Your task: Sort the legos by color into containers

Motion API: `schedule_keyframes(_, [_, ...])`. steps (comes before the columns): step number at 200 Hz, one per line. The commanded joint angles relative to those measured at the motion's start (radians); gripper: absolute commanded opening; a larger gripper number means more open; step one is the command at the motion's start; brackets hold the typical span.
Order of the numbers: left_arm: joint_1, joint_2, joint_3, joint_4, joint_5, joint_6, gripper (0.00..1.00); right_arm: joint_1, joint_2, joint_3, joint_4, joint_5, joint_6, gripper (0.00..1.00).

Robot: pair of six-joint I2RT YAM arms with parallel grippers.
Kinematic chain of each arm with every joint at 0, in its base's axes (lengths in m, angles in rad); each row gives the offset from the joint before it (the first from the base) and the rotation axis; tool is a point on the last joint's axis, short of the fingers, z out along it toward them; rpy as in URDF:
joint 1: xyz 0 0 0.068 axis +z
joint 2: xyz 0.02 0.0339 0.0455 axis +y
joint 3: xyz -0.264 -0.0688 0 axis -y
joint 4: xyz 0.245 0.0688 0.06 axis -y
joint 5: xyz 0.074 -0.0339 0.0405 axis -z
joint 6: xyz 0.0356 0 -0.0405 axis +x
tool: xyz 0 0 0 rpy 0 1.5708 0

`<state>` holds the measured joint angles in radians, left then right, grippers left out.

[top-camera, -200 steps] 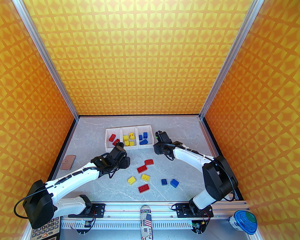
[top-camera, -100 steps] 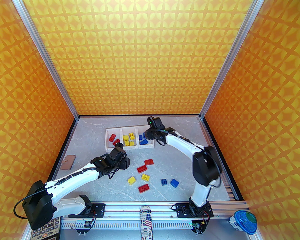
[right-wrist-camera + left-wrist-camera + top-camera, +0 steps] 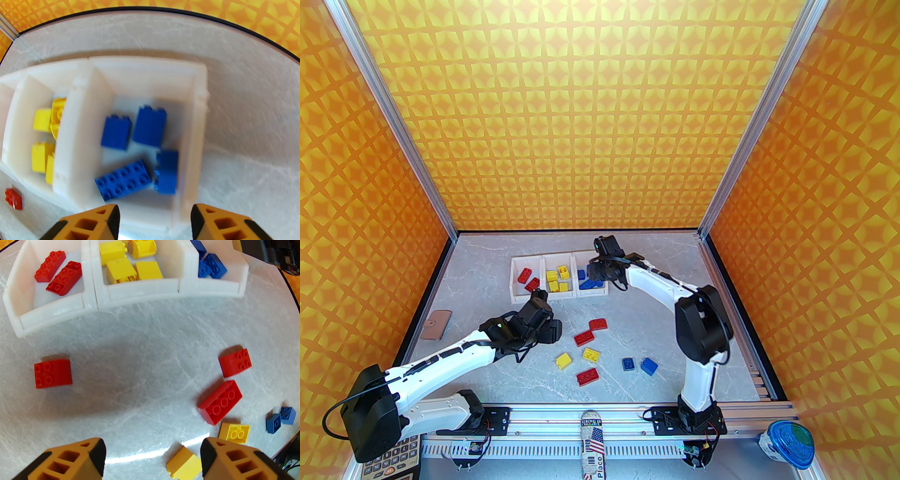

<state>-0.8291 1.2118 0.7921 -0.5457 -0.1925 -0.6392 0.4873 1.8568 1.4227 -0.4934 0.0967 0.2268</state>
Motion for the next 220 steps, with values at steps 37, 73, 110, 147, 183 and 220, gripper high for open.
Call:
schedule_keyframes(37, [-0.139,0.03,-0.056,-0.01,0.037,0.028,0.72,-0.003,-0.245,-0.266,0.1,-0.026,0.032,0.56])
schedule_keyframes(73, [-0.208,0.068,-0.053,-0.036,0.049,0.061,0.74,-0.003,-0.334,-0.365,0.102,-0.02,0.037,0.56])
schedule_keyframes(110, [-0.23,0.103,-0.034,-0.068,0.05,0.104,0.8,-0.003,-0.378,-0.406,0.097,-0.012,0.04,0.58])
schedule_keyframes(147, [-0.252,0.167,-0.002,-0.066,0.057,0.143,0.8,-0.004,-0.384,-0.409,0.096,-0.015,0.043,0.59])
schedule_keyframes(183, [-0.262,0.24,0.031,-0.06,0.057,0.16,0.67,-0.004,-0.388,-0.414,0.093,-0.011,0.042,0.59])
schedule_keyframes(220, [-0.262,0.288,0.05,-0.052,0.057,0.163,0.6,-0.004,-0.394,-0.421,0.095,-0.007,0.042,0.59])
